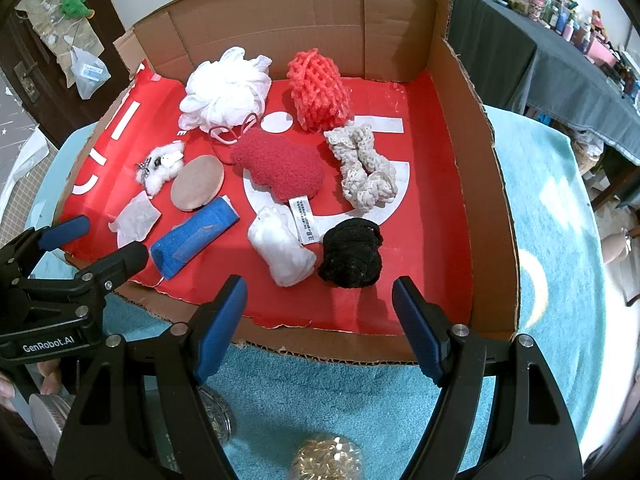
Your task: Organize soft objects
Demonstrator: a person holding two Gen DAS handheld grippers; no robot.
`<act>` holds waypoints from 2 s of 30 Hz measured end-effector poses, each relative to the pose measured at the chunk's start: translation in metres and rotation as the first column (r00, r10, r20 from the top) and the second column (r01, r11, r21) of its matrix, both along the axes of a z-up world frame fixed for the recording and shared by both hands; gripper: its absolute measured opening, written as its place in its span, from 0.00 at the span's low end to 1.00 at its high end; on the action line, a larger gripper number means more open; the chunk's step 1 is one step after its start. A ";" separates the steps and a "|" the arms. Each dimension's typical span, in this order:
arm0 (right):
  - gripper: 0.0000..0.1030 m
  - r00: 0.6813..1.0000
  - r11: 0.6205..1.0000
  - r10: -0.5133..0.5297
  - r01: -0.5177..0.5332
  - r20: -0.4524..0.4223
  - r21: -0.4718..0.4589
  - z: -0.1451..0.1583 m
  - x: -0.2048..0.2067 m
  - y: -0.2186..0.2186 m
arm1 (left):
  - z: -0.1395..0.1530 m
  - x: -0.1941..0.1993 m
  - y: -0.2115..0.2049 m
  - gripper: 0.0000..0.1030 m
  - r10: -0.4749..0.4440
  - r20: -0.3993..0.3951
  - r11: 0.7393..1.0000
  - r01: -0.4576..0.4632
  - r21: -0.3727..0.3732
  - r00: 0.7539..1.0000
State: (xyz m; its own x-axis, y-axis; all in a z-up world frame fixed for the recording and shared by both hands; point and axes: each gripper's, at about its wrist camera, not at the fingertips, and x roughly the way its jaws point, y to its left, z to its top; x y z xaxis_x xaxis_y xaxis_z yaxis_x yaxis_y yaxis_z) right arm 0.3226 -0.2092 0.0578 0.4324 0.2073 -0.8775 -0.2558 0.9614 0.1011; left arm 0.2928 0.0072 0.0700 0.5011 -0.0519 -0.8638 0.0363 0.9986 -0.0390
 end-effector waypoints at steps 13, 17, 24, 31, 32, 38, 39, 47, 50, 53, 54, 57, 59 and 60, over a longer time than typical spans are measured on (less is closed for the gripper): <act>0.72 1.000 1.000 0.000 0.000 0.001 -0.002 0.000 0.000 0.000 | 0.000 0.000 0.000 0.99 0.002 0.000 1.000 -0.002 0.001 1.000; 0.72 1.000 1.000 0.000 0.000 0.002 -0.001 0.000 0.000 0.001 | 0.000 0.000 0.000 0.99 0.002 0.000 1.000 -0.002 0.001 1.000; 0.72 1.000 1.000 -0.002 0.002 0.003 -0.003 0.000 -0.001 0.001 | 0.000 0.000 0.000 0.99 0.003 -0.001 1.000 -0.003 0.001 1.000; 0.72 1.000 1.000 -0.002 0.002 0.004 -0.002 0.000 -0.001 0.001 | -0.001 -0.001 0.000 0.99 0.004 -0.002 1.000 -0.004 0.000 1.000; 0.72 1.000 1.000 -0.002 0.002 0.004 -0.002 0.000 -0.001 0.001 | -0.001 -0.001 0.000 0.99 0.005 -0.002 1.000 -0.005 0.001 1.000; 0.72 1.000 1.000 -0.003 0.003 0.005 -0.002 0.000 -0.001 0.001 | -0.001 -0.001 0.000 0.99 0.003 -0.002 1.000 -0.003 0.001 1.000; 0.72 1.000 1.000 -0.002 0.002 0.004 -0.002 0.000 -0.001 0.001 | -0.001 -0.001 0.000 0.99 0.004 -0.002 1.000 -0.004 0.001 1.000; 0.72 1.000 1.000 0.003 -0.003 0.010 -0.002 0.000 -0.002 0.002 | -0.002 -0.001 0.001 0.99 0.006 -0.005 1.000 -0.006 -0.003 1.000; 0.72 1.000 1.000 0.013 -0.013 0.013 -0.010 0.001 -0.002 0.003 | 0.002 -0.003 0.001 0.99 0.016 0.014 1.000 -0.016 0.008 1.000; 0.72 0.999 1.000 0.009 -0.008 0.031 -0.024 0.006 -0.002 0.003 | 0.010 -0.006 0.004 0.99 0.029 0.041 0.999 -0.030 0.020 0.999; 0.72 0.999 1.000 0.002 -0.001 0.042 -0.027 0.009 -0.002 0.001 | 0.016 -0.008 0.007 0.99 0.044 0.059 0.999 -0.045 0.021 0.997; 0.72 0.996 1.000 -0.019 0.020 0.082 -0.021 0.024 -0.007 -0.005 | 0.038 -0.021 0.017 0.99 0.088 0.117 0.996 -0.089 -0.001 0.989; 0.72 0.992 0.999 -0.028 0.030 0.120 -0.014 0.039 -0.015 -0.011 | 0.053 -0.033 0.022 0.99 0.097 0.153 0.995 -0.096 -0.014 0.983; 0.72 0.991 0.999 -0.033 0.035 0.133 -0.009 0.045 -0.019 -0.014 | 0.063 -0.043 0.024 0.99 0.098 0.179 0.995 -0.097 -0.014 0.979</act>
